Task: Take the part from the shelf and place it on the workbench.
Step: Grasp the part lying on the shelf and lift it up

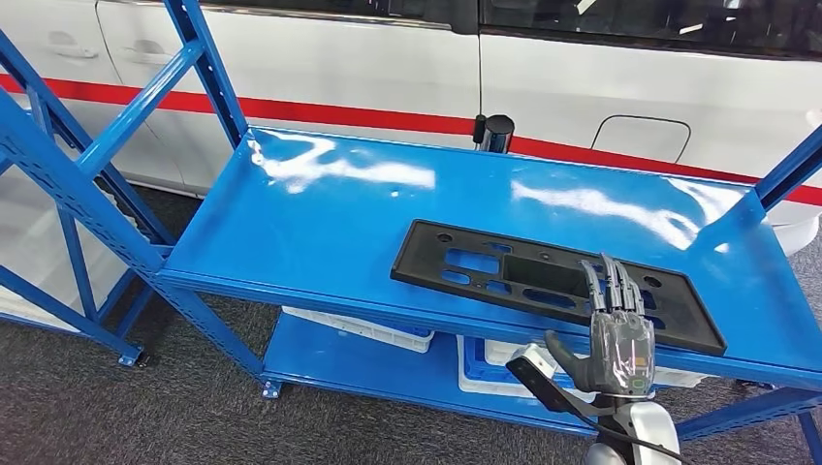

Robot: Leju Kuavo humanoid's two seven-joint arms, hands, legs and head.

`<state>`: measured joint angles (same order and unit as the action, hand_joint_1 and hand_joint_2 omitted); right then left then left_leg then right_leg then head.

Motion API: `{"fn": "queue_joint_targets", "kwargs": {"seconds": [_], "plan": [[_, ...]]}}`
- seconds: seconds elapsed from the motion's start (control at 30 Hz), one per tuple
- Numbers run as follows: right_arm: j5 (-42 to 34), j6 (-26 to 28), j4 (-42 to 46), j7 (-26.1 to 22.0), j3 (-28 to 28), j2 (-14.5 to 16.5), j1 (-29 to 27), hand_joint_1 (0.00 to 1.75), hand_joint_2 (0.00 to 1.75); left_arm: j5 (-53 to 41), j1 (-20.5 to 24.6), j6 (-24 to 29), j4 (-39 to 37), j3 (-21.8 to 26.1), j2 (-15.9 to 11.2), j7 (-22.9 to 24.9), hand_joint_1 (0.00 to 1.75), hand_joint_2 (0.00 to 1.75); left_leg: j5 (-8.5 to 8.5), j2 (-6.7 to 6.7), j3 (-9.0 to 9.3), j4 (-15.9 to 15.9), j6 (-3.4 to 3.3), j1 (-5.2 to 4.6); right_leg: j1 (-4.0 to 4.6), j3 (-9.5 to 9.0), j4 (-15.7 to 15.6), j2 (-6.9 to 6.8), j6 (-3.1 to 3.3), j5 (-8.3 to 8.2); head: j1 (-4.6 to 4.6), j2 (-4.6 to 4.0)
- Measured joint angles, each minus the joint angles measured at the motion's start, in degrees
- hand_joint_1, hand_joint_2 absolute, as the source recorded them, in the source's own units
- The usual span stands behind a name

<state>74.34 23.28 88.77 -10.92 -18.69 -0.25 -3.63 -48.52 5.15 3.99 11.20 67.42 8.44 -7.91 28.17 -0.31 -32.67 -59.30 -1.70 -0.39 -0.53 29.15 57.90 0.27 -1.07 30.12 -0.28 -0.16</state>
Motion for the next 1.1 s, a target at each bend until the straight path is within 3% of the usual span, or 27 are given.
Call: {"fn": "queue_joint_targets", "kwargs": {"seconds": [0.67,0.8,1.1], "plan": [[4.38,-3.13,-7.38,2.28,0.98,3.54,6.52,0.00,1.75,-2.20,0.04,-1.88,-0.01,-0.91,-0.02,-0.01,0.00,1.75,-0.01,0.00,0.00,0.00,-0.01,0.00,0.00,-0.01,0.00,0.00,0.00,0.00,0.00,0.01],[4.69,-3.21,-9.45,2.84,0.93,3.71,7.79,1.69,1.75,-2.67,0.04,-2.20,-0.01,-1.43,-0.03,-0.05,0.00,1.75,-0.01,0.00,0.01,0.00,-0.01,0.00,0.00,-0.02,0.00,0.00,0.00,0.00,0.01,0.00],[4.99,-3.37,-13.25,4.13,0.77,3.69,9.22,1.75,1.75,-3.74,0.05,-2.78,-0.01,-1.90,-0.16,-0.33,0.00,1.75,-0.01,0.01,0.07,0.00,-0.01,0.00,0.00,-0.03,0.00,0.00,0.00,0.00,0.01,0.00]]}}
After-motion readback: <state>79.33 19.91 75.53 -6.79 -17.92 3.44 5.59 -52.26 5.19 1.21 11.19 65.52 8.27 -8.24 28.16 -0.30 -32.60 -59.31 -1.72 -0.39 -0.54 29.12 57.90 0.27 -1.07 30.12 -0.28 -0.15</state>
